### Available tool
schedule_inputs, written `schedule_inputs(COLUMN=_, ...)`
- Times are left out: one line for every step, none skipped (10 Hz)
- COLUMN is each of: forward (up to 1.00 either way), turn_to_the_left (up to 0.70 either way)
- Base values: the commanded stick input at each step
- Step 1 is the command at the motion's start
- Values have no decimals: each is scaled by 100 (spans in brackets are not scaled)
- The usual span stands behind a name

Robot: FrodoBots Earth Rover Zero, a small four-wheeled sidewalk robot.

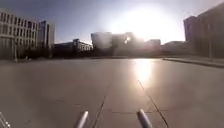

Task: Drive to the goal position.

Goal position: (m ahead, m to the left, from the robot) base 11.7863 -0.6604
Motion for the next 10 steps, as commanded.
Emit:
schedule_inputs(forward=100, turn_to_the_left=-27)
schedule_inputs(forward=100, turn_to_the_left=-27)
schedule_inputs(forward=100, turn_to_the_left=-27)
schedule_inputs(forward=100, turn_to_the_left=-27)
schedule_inputs(forward=100, turn_to_the_left=-27)
schedule_inputs(forward=100, turn_to_the_left=-27)
schedule_inputs(forward=100, turn_to_the_left=-11)
schedule_inputs(forward=100, turn_to_the_left=0)
schedule_inputs(forward=100, turn_to_the_left=0)
schedule_inputs(forward=100, turn_to_the_left=0)
